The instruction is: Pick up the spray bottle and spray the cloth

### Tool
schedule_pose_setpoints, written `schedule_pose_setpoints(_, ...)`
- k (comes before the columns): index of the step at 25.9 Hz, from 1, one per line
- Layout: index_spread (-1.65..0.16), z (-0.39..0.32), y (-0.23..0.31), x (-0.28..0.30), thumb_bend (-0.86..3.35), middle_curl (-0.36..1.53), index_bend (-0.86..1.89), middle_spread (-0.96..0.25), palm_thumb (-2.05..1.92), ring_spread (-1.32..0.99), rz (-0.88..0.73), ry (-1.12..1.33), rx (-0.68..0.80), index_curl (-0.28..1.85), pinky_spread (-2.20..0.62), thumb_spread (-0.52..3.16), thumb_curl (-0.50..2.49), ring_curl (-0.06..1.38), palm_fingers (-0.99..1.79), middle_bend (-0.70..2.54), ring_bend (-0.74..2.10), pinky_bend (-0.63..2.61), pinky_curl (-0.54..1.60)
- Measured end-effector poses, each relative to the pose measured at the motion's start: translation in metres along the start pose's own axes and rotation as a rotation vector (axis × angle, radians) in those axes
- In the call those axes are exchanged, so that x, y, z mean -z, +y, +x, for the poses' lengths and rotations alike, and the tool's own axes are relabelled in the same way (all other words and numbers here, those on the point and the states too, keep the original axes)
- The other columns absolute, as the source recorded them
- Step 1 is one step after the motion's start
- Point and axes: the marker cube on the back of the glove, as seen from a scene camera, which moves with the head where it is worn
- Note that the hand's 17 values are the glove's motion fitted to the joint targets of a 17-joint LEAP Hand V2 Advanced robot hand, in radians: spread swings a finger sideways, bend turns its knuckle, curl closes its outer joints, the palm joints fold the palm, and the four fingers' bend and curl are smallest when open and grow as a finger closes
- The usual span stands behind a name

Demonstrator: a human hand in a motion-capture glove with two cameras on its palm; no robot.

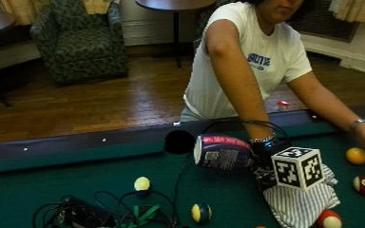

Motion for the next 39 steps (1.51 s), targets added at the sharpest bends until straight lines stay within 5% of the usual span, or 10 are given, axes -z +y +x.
schedule_pose_setpoints(9, -0.27, -0.004, 0.025, 0.053, -0.03, 0.56, 0.32, -0.21, 0.91, -0.23, 0.137, -0.149, 0.048, 0.61, -0.33, 0.45, 0.85, 0.47, 1.39, 0.69, 0.73, 0.43, 0.42)
schedule_pose_setpoints(24, -0.27, 0.016, 0.171, 0.217, -0.03, 0.56, 0.31, -0.21, 0.91, -0.23, 0.727, -0.633, 0.362, 0.62, -0.34, 0.46, 0.86, 0.46, 1.39, 0.69, 0.73, 0.43, 0.42)
schedule_pose_setpoints(39, -0.27, 0.023, 0.227, 0.236, -0.03, 0.56, 0.31, -0.21, 0.91, -0.23, 1.195, -1.064, 0.702, 0.63, -0.34, 0.46, 0.86, 0.46, 1.39, 0.69, 0.73, 0.43, 0.42)
